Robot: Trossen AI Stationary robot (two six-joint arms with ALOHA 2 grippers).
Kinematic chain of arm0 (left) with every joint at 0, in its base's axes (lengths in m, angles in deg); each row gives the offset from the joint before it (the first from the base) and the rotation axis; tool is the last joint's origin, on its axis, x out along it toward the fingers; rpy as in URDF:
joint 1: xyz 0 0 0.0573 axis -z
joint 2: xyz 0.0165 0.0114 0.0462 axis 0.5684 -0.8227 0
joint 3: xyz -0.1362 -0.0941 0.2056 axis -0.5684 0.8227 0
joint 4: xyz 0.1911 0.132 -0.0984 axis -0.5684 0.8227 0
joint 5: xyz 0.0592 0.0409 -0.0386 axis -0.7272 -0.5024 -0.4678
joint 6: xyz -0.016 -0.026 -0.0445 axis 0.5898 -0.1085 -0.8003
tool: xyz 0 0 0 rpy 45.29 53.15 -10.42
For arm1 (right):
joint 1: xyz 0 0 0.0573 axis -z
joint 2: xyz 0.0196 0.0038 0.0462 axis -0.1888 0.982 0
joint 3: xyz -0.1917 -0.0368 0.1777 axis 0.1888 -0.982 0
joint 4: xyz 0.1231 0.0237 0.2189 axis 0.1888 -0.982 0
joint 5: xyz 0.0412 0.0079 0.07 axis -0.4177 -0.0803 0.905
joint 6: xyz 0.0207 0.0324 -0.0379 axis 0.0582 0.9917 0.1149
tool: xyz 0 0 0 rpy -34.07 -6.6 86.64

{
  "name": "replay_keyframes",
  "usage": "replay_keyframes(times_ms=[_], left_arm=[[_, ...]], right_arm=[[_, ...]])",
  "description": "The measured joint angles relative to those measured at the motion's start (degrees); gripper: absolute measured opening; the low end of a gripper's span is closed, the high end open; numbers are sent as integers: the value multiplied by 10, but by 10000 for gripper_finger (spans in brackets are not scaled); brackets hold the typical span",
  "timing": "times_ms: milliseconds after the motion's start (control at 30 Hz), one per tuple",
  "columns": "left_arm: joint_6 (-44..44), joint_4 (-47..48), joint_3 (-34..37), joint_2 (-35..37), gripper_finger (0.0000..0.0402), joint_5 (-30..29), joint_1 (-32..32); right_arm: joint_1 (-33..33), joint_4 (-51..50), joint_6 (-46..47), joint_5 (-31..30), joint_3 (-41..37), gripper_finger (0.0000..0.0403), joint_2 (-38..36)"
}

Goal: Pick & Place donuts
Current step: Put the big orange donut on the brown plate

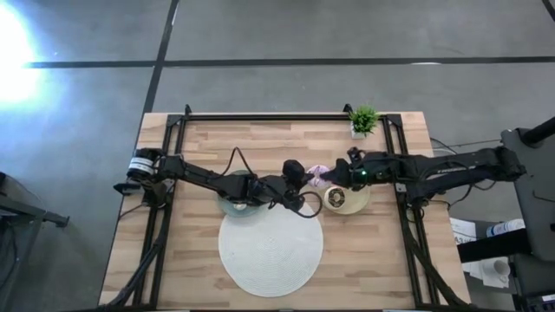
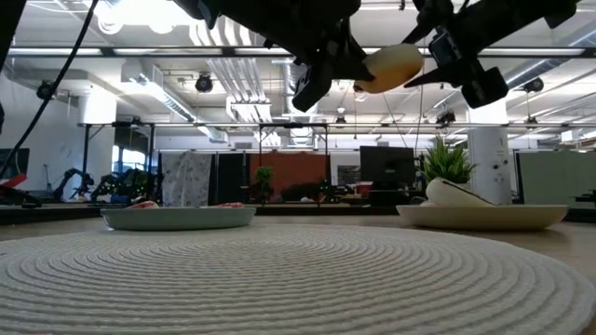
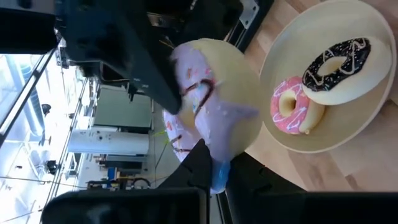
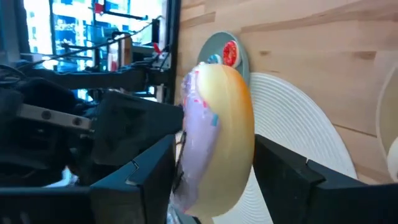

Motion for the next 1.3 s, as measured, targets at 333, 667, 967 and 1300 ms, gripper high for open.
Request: replay_keyframes(times_ms=[333,667,967,1300], left_arm=[[-31,10,0,0,7,-7,1],[-166,13,0,0,93,-7,0],[-272,66,0,10,165,-62,2],[-535,288,0,28,167,6,-3]], right_arm=[[0,-6,-3,0,-1,112,-2],[-1,-31,-10,-25,-1,25,-2],[0,-233,-15,-62,18,22,-53],[-2,-482,20,15,21,22,-90]])
